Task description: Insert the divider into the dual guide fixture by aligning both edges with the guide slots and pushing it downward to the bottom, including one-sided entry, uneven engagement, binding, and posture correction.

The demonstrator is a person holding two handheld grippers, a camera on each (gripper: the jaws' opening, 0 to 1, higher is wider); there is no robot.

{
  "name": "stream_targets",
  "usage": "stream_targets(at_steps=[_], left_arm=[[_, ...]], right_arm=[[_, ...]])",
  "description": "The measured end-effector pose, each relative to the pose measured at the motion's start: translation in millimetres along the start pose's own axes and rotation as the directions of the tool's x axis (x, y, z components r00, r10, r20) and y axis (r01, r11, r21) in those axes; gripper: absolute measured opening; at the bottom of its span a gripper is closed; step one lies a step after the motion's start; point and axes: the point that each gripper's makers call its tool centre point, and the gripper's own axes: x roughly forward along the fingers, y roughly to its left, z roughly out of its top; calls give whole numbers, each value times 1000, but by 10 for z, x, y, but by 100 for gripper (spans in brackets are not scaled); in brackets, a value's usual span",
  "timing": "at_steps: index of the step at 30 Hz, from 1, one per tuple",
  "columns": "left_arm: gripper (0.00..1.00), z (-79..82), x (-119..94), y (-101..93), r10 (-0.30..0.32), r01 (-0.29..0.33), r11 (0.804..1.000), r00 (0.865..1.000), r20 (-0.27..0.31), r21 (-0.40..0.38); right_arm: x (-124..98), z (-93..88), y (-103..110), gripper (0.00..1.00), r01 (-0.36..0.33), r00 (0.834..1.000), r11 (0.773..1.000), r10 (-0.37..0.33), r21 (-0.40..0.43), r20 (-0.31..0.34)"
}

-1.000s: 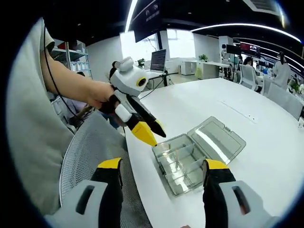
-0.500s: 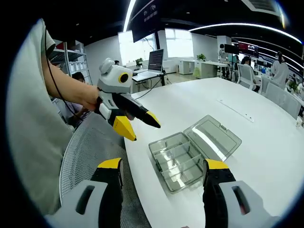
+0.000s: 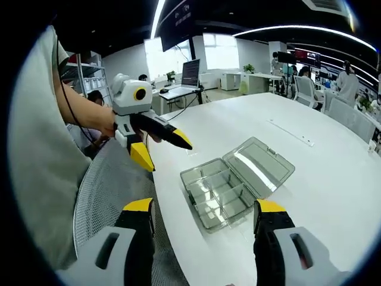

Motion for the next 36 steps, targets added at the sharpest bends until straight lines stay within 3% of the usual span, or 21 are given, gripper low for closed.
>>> stream_targets(at_steps=[21,36], left_arm=[[55,10,30,-56,0,0,997,1000,-8,78],[55,70,32,-113,0,1,995,1000,-9,100]], right_arm=[[-268,-582,-495,63,85,992,994,-79,64,-100],[-390,-993,-853,61,141,972,987,-125,70,-199]])
